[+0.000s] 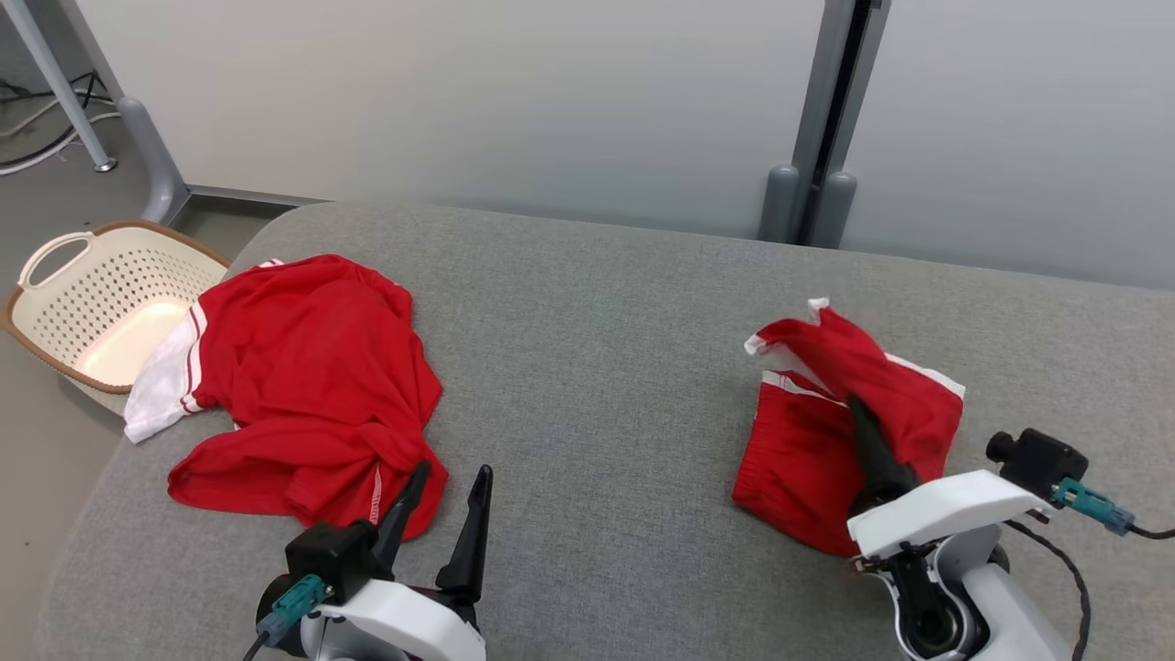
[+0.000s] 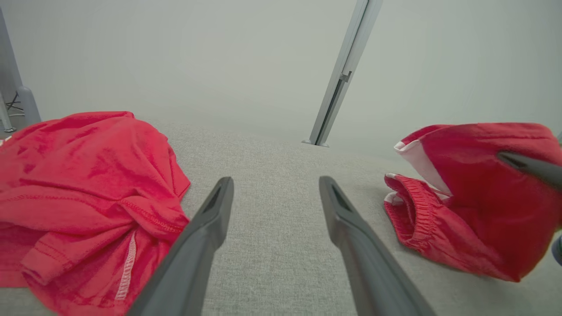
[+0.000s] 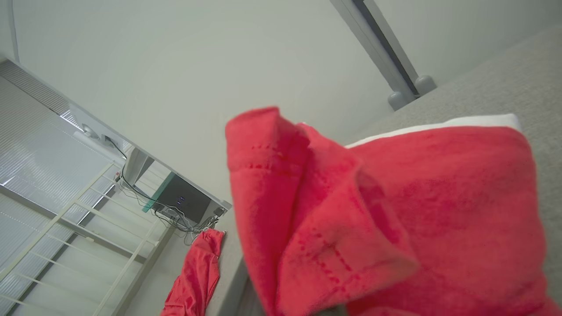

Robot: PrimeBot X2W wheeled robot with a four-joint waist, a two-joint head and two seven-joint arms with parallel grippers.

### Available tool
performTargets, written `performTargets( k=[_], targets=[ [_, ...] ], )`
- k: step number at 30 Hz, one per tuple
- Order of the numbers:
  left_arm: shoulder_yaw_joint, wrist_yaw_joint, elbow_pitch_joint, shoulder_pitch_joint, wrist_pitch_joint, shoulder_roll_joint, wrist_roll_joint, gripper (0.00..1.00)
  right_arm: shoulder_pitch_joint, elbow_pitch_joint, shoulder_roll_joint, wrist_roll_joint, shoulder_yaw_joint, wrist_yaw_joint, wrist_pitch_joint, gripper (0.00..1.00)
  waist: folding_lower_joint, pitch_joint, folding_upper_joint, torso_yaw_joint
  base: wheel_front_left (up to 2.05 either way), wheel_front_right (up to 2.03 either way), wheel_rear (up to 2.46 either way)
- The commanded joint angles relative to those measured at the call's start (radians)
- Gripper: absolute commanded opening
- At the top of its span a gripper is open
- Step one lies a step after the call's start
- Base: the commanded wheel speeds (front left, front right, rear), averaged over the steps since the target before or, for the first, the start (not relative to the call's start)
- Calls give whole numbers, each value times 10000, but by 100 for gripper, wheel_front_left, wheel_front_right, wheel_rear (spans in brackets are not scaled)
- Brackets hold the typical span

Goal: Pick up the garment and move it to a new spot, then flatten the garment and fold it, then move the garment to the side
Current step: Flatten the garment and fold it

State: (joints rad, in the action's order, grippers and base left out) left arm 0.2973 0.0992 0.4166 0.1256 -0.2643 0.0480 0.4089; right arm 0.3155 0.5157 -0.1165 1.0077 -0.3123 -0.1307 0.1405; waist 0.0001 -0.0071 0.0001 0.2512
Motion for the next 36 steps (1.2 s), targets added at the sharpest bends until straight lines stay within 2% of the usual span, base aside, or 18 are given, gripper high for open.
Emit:
performTargets(
  k=[1, 5, 6, 7, 17, 24, 33, 36],
  targets=[
    [10, 14, 14, -117, 6, 36, -36, 100, -84, 136, -37, 7, -234, 0, 26, 0, -1, 6, -1, 135, 0, 0, 0],
    [57, 8, 28, -79, 4, 39, 13, 100, 21, 491, 60, 170, -699, 0, 89, 0, -1, 51, -1, 329, 0, 0, 0],
    [72, -2, 26, -64, 4, 39, 39, 100, 70, 631, 68, 150, -762, 0, 138, 66, -1, 63, -1, 373, 0, 0, 0],
    [47, -12, -1, -70, 4, 39, 162, 100, 136, 733, 107, 165, -836, 0, 149, 100, -1, 78, -1, 412, 0, 0, 0],
    [218, -37, -162, 242, 4, 37, 448, 100, 410, 1460, 274, 396, -2198, 0, -303, 100, -1, 299, -1, 740, 0, 0, 0],
    [353, -127, -220, 296, 4, 38, 551, 100, 775, 2458, 302, 367, -2867, 0, -603, 100, -1, 466, -1, 758, 0, 0, 0],
    [187, -177, -303, 318, 4, 39, 539, 100, 1186, 2973, 29, 236, -3047, 0, 77, 100, -1, 299, -1, 94, 0, 0, 0],
    [-2, -173, -390, 279, 4, 42, 471, 100, 1317, 2702, 46, 109, -3028, 0, 369, 100, -1, 177, -1, -289, 0, 0, 0]
  ],
)
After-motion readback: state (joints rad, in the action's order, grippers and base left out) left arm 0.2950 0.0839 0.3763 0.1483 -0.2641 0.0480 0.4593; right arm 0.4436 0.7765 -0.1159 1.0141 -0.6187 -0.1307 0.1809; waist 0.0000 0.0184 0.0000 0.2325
